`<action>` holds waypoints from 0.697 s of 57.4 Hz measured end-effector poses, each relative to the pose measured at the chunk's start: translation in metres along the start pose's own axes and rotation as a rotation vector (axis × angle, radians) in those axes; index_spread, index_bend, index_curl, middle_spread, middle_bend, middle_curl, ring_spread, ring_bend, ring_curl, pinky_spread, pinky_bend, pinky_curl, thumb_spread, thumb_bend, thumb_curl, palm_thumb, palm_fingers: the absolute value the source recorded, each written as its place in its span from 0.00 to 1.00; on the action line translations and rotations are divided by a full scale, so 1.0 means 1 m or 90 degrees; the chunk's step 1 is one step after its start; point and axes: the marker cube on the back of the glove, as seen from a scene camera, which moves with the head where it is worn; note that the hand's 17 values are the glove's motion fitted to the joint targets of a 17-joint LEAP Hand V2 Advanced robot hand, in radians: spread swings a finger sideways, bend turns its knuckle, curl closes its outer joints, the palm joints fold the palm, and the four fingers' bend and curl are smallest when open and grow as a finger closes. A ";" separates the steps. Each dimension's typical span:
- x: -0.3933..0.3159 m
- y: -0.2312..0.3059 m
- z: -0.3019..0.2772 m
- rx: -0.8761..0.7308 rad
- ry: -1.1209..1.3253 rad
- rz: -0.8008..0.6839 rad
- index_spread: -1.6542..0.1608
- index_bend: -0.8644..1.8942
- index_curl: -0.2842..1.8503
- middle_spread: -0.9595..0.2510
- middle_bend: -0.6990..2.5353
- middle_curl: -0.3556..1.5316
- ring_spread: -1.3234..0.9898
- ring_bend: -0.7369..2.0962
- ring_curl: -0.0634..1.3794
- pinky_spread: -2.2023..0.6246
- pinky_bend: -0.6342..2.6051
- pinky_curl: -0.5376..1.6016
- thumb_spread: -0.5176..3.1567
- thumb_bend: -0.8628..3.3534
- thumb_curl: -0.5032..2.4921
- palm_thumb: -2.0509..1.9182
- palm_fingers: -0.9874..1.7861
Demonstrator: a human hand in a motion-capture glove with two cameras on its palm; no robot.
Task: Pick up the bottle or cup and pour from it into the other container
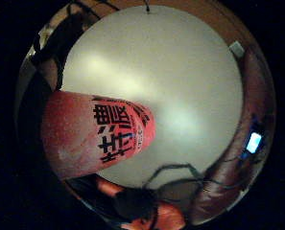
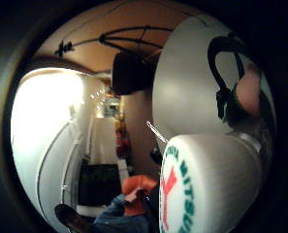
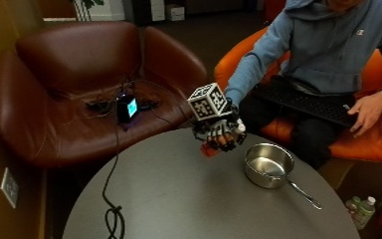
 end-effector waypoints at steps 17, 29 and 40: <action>-0.079 0.013 -0.023 -0.079 0.450 -0.094 0.81 0.39 0.37 0.71 0.32 0.45 0.48 0.38 0.33 0.71 0.26 0.42 0.19 0.20 0.40 0.78 0.79; -0.112 0.028 -0.007 -0.120 0.828 -0.115 0.80 0.39 0.38 0.71 0.32 0.45 0.47 0.37 0.34 0.71 0.26 0.42 0.19 0.20 0.41 0.78 0.79; -0.130 0.029 0.023 -0.166 1.014 -0.119 0.80 0.39 0.38 0.71 0.31 0.45 0.47 0.37 0.34 0.71 0.26 0.42 0.19 0.20 0.41 0.78 0.79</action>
